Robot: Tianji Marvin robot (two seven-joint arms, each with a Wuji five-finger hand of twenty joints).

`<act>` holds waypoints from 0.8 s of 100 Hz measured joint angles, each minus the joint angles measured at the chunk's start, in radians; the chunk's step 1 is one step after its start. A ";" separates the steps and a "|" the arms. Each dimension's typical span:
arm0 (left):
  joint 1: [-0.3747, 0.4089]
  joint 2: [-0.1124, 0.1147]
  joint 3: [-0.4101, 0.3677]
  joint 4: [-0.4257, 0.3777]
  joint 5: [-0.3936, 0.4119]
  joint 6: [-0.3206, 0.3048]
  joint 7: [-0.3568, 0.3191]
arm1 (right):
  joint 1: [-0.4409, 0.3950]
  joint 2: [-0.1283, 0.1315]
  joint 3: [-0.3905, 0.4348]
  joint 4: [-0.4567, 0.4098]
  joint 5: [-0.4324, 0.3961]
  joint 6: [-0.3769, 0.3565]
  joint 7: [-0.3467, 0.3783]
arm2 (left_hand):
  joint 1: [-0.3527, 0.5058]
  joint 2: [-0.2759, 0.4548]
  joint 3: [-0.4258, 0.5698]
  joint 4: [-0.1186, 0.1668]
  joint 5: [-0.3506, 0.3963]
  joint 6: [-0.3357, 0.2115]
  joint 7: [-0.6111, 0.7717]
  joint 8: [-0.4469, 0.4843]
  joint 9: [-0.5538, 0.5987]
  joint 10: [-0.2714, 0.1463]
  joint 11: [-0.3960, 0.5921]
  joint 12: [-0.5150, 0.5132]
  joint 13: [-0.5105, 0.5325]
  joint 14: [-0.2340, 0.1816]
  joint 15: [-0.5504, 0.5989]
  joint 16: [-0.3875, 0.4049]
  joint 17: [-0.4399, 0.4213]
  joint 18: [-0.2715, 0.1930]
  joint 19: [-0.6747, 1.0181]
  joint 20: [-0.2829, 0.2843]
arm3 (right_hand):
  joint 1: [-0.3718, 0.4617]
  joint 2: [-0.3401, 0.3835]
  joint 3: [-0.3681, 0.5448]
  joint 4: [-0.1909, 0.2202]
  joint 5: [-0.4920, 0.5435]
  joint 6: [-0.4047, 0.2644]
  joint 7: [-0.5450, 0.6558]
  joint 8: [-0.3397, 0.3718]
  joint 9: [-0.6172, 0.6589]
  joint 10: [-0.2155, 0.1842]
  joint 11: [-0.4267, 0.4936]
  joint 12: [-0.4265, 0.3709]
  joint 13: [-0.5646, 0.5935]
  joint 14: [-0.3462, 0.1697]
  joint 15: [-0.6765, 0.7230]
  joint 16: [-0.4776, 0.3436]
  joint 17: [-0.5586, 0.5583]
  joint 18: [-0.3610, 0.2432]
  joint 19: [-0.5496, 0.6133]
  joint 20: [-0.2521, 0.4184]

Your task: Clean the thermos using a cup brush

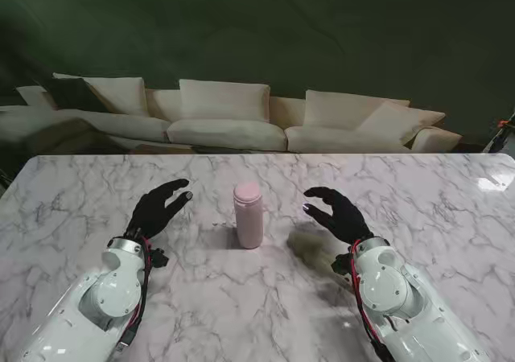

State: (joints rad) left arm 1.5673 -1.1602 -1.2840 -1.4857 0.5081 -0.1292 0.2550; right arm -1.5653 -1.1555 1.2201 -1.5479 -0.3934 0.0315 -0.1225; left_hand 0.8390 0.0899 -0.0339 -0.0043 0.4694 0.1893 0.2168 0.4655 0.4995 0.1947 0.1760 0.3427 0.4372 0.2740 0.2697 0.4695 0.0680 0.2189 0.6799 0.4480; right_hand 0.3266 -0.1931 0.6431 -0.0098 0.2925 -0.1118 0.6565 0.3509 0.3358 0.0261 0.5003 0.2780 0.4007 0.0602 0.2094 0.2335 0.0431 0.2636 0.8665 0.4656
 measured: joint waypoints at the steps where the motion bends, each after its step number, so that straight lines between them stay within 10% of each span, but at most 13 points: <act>1: 0.000 0.000 0.000 0.000 0.000 0.000 0.000 | 0.000 0.000 0.000 0.000 0.000 0.000 0.000 | 0.000 0.000 0.000 0.000 0.000 0.000 0.000 0.000 0.000 0.000 0.000 0.000 0.000 0.000 0.000 0.000 0.000 0.000 0.000 0.000 | 0.000 0.000 0.000 0.000 0.000 0.000 0.000 0.000 0.000 0.000 0.000 0.000 0.000 0.000 0.000 0.000 0.000 0.000 0.000 0.000; 43: 0.007 0.002 -0.006 -0.007 0.022 0.002 0.000 | 0.005 0.000 -0.006 0.004 0.000 -0.001 0.004 | -0.040 -0.004 0.000 0.000 -0.093 -0.006 -0.090 -0.041 -0.153 0.001 -0.120 -0.121 -0.053 0.000 -0.059 -0.067 -0.003 0.000 -0.045 -0.016 | 0.000 0.000 0.000 0.000 0.000 0.000 0.000 0.000 0.000 0.000 0.000 0.000 0.000 0.000 0.000 0.000 0.000 0.000 0.000 0.000; 58: 0.010 0.016 -0.018 -0.018 0.099 0.003 -0.064 | 0.007 0.000 -0.008 0.007 0.001 -0.001 0.002 | -0.221 -0.171 -0.001 0.000 -0.255 -0.024 -0.200 -0.131 -0.322 -0.001 -0.189 -0.224 -0.126 0.003 -0.101 -0.137 -0.023 -0.001 -0.135 -0.075 | 0.000 0.000 0.000 0.000 0.000 0.000 0.000 0.000 0.000 0.000 0.000 0.000 0.000 0.000 0.000 0.000 0.000 0.000 0.000 0.000; 80: 0.021 0.044 -0.055 -0.048 0.141 -0.015 -0.201 | 0.015 0.001 -0.020 0.012 0.005 -0.002 0.012 | -0.236 -0.344 0.002 0.000 -0.280 -0.067 -0.216 -0.207 -0.337 -0.025 -0.189 -0.261 -0.152 -0.002 -0.115 -0.174 -0.021 0.000 -0.216 -0.101 | 0.000 0.000 0.000 0.000 0.000 0.000 0.000 0.000 0.000 0.000 0.000 0.000 0.000 0.000 0.000 0.000 0.000 0.000 0.000 0.000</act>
State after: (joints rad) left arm 1.5883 -1.1162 -1.3393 -1.5338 0.6494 -0.1442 0.0538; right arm -1.5507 -1.1547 1.2004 -1.5356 -0.3879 0.0296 -0.1107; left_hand 0.6029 -0.2537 -0.0322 -0.0042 0.1891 0.1222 0.0012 0.2580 0.1621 0.1696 -0.0134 0.0822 0.2856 0.2717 0.1543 0.2951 0.0469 0.2192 0.4636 0.3466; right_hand 0.3266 -0.1931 0.6431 -0.0098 0.2925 -0.1117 0.6564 0.3509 0.3359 0.0261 0.5003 0.2780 0.4008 0.0602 0.2094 0.2334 0.0434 0.2638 0.8666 0.4656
